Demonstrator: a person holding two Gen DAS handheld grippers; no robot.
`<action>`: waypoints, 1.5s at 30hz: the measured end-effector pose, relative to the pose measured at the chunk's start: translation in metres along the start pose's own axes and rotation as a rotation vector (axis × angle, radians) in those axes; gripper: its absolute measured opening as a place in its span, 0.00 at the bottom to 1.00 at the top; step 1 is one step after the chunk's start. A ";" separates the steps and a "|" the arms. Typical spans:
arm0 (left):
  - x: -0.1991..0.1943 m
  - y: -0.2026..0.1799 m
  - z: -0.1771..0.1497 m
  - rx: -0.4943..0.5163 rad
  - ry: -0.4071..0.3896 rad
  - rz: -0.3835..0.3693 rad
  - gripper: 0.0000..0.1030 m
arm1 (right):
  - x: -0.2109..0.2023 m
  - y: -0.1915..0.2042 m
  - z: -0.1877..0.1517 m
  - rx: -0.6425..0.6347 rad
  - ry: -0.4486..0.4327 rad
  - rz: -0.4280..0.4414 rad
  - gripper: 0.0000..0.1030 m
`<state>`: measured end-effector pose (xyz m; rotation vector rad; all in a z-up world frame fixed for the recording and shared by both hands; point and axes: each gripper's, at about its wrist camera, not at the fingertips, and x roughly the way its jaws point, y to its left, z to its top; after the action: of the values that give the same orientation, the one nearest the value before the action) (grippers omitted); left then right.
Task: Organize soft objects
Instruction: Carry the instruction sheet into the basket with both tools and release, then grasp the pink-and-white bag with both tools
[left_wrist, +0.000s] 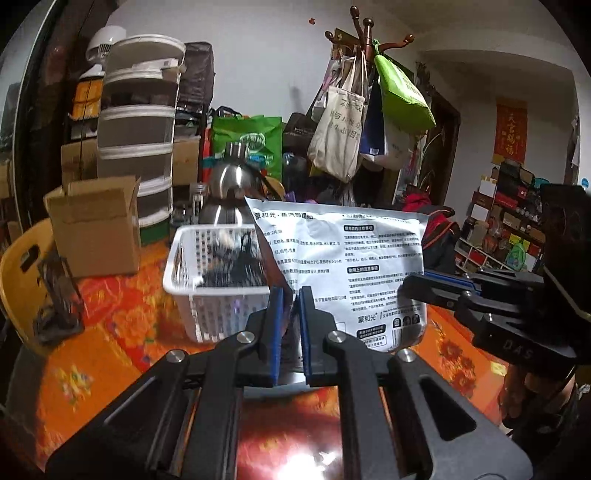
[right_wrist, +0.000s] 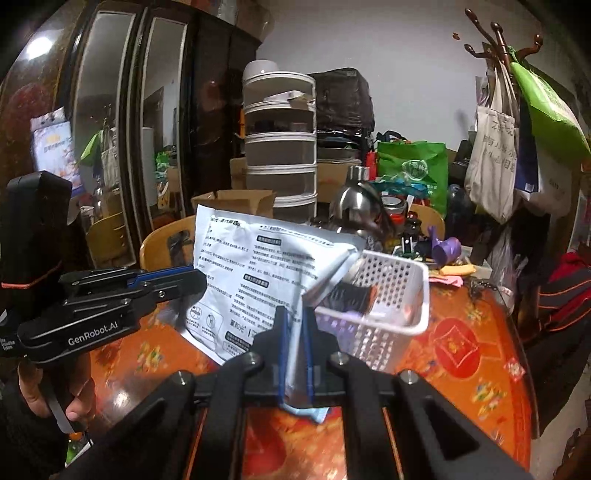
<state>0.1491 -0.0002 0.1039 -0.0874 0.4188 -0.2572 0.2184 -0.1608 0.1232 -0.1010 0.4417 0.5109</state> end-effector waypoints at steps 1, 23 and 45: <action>0.005 0.000 0.008 0.004 -0.002 0.001 0.07 | 0.003 -0.003 0.004 0.000 -0.003 -0.003 0.06; 0.139 0.042 0.053 -0.043 0.127 0.031 0.01 | 0.084 -0.075 0.011 0.125 0.069 -0.035 0.00; 0.161 -0.077 -0.144 -0.155 0.487 -0.114 0.58 | 0.067 -0.181 -0.160 0.248 0.423 -0.013 0.56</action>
<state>0.2146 -0.1212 -0.0796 -0.2031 0.9201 -0.3590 0.2981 -0.3203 -0.0527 0.0289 0.9134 0.4177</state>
